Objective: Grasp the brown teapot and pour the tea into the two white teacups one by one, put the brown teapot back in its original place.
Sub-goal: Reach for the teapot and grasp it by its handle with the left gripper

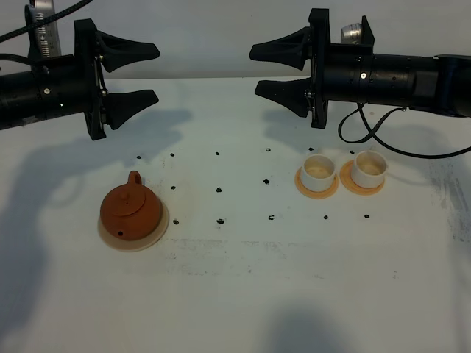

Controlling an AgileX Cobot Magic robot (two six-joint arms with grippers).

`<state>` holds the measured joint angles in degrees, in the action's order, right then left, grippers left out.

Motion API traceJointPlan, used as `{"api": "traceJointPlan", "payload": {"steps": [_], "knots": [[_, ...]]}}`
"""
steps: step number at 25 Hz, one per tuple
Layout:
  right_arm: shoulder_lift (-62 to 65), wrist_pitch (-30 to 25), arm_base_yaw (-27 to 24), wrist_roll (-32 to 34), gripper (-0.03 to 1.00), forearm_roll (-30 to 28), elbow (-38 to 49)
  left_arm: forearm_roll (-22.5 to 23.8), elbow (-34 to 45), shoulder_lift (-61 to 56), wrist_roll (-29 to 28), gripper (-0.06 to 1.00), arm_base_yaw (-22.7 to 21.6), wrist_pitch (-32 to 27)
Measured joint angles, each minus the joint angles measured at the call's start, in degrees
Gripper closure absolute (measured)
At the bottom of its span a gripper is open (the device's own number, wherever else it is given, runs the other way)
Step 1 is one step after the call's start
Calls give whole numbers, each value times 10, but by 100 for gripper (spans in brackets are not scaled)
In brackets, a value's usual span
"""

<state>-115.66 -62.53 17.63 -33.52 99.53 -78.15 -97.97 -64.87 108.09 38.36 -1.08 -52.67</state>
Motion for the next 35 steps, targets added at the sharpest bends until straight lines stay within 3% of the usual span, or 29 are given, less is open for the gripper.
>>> {"api": "traceJointPlan", "payload": {"steps": [12,21,24,27,31,35], "knots": [[0,1,0,-2,45,-1,0,0,0,0,11,30,0,0],[0,32,0,-130,45,-25,-11,1,0,-16,167,36,0,-5],[1,54,-1,-135,45,-89,-41,12,0,-47,210,37,0,14],[2,64,-1,-104,45,-192,-85,64,0,-86,239,37,0,57],[5,77,-1,-40,45,-341,-133,191,0,-141,241,37,0,111],[34,114,-1,14,45,-483,-140,322,0,-189,197,37,1,149]]}}
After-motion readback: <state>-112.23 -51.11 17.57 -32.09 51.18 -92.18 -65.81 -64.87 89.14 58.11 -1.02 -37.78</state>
